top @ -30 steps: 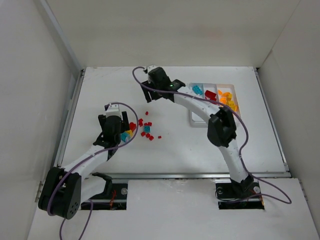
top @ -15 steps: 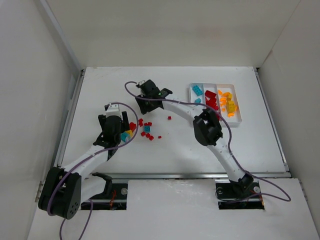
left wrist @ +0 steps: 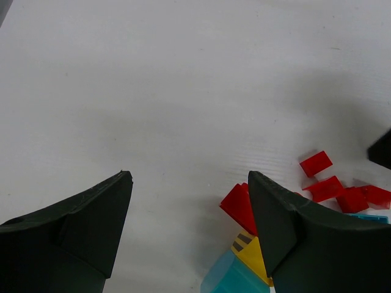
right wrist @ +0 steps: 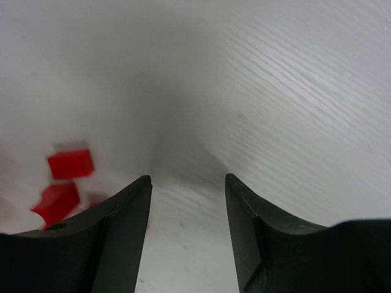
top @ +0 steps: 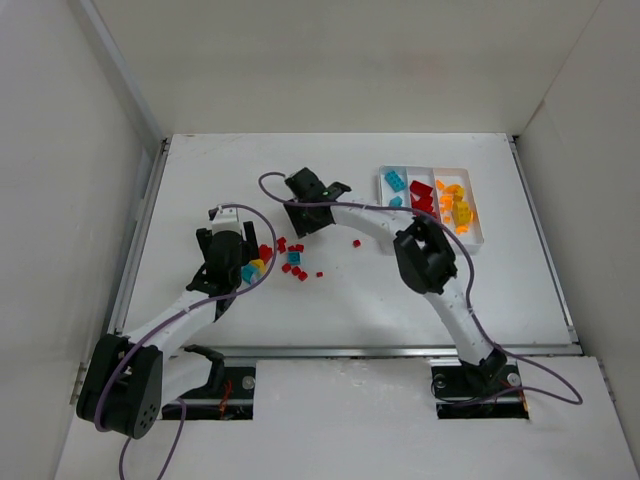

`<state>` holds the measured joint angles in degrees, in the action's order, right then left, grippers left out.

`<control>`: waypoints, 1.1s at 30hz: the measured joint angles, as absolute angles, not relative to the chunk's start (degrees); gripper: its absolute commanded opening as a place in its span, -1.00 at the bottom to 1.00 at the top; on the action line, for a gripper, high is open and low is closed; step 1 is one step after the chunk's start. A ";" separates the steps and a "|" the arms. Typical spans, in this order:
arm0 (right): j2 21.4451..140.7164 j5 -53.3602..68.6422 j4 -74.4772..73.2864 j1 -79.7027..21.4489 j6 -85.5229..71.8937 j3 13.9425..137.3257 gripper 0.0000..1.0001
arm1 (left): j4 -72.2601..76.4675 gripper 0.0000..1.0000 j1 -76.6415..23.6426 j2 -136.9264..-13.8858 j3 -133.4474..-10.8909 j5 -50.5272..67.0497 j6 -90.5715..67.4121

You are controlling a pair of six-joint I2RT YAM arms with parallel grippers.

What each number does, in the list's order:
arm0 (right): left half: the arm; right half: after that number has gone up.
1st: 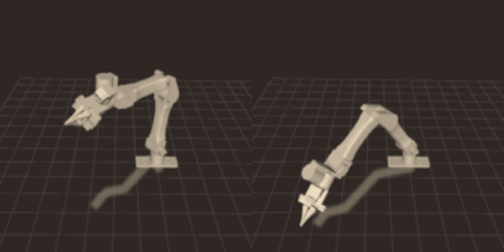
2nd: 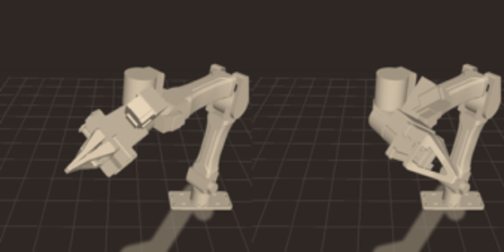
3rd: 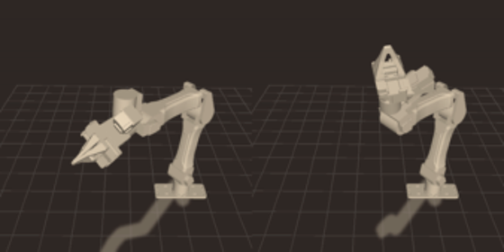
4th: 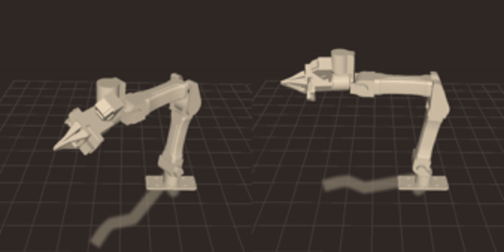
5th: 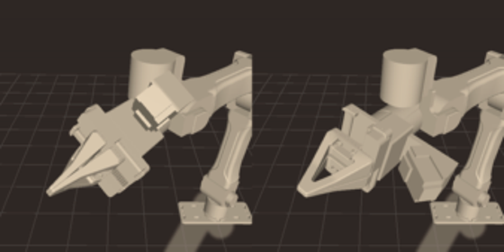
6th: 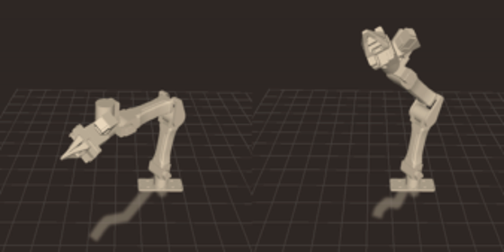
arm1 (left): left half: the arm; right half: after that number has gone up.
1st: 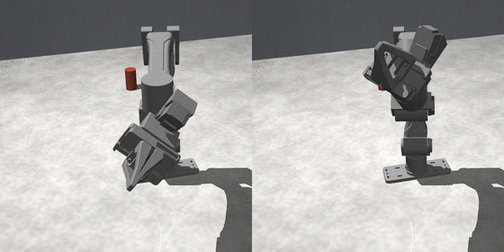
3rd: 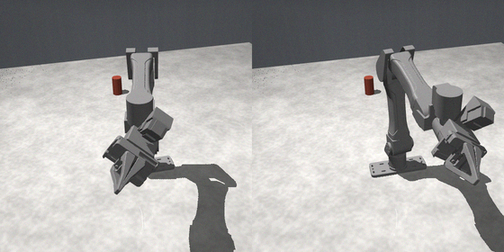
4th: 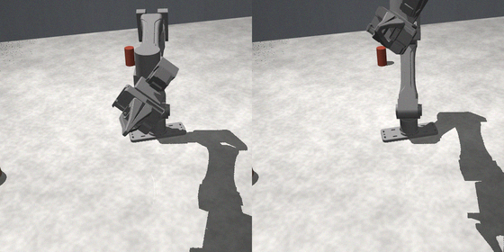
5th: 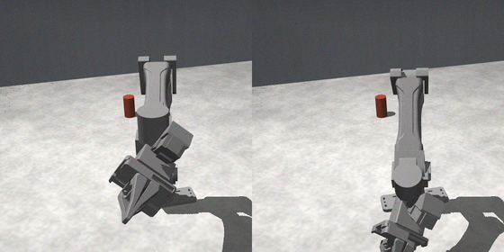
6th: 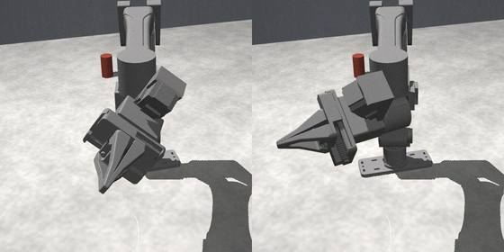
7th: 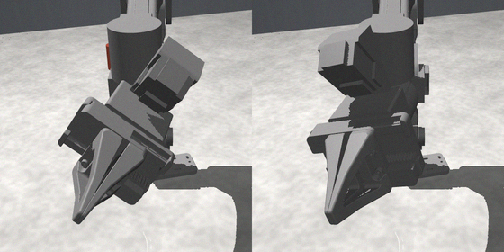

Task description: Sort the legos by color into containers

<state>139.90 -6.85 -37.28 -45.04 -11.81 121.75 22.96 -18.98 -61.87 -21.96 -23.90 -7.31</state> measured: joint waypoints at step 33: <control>119.35 -6.55 -31.90 -36.27 -12.45 87.92 -0.04 | 23.57 0.50 -18.98 -61.69 -21.19 -23.83 -7.25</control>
<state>119.35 -6.55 -31.90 -36.27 -12.45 87.92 23.57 -18.98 -61.69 -21.19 -23.83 -7.25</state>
